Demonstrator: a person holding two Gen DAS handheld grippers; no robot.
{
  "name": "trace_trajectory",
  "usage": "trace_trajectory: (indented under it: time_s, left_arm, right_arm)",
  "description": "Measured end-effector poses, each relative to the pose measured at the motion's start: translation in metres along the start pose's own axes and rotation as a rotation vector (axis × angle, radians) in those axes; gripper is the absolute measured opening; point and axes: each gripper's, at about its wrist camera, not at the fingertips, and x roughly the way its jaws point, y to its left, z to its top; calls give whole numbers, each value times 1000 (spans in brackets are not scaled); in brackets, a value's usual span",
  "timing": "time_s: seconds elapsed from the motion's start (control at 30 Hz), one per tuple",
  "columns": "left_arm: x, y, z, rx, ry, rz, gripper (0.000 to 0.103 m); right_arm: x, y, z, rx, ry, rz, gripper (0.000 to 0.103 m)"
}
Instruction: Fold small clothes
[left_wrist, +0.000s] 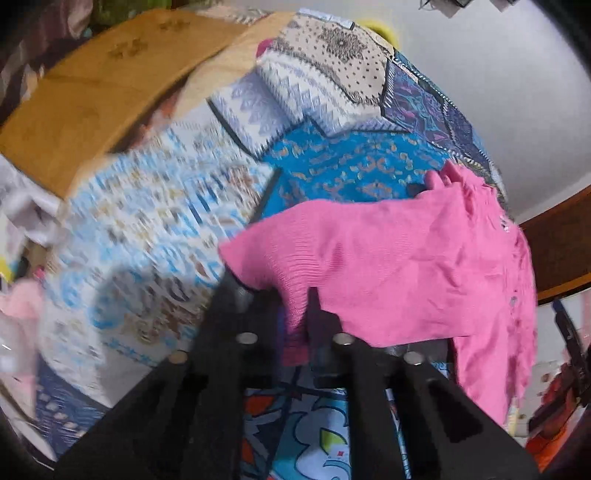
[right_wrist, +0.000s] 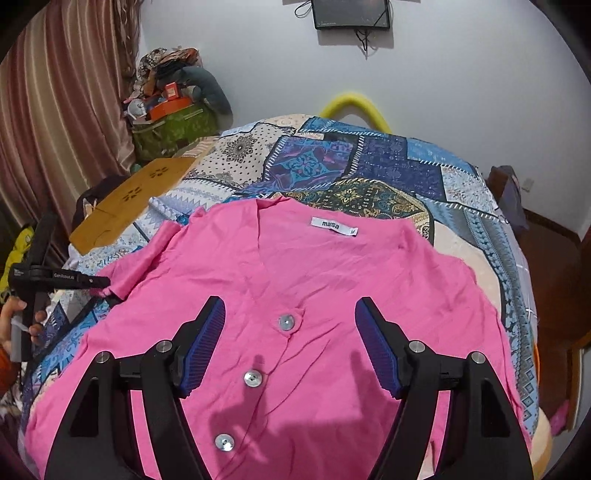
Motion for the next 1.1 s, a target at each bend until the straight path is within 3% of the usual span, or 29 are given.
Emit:
trace_trajectory:
  time_s: [0.1,0.23,0.5,0.63,0.77,0.83,0.9,0.97,1.1]
  left_arm:
    - [-24,-15,12,86,-69,85,7]
    - [-73,-55,26,210,-192,116,7]
    - [-120,-177,31,463,-304,31,7]
    - [-112,-239,12,574,-289,-27,7]
    - [-75,-290,-11,650,-189,-76,8]
    - [-57,-304,-20,664,-115,-102,21]
    - [-42,-314,-28,674,-60,-119,28]
    - [-38,-319,-35,685,-54,-128,31]
    - [-53,-303,-36,666,-104,-118,51]
  right_arm:
    - [-2,-1,-2,2,-7,3,69]
    - [-5,-6,-2,12,-20,7,69]
    - [-17,-17,-3,32,-45,14,69]
    - [-23,-27,-6,54,-53,23,69]
    - [-28,-33,-11,75,-47,29,69]
    - [-31,-35,-15,82,-41,30,69]
    - [-33,-37,-18,89,-36,34,69]
    - [-35,-37,-21,95,-34,43,69]
    - [-27,-32,-22,80,-11,52,69]
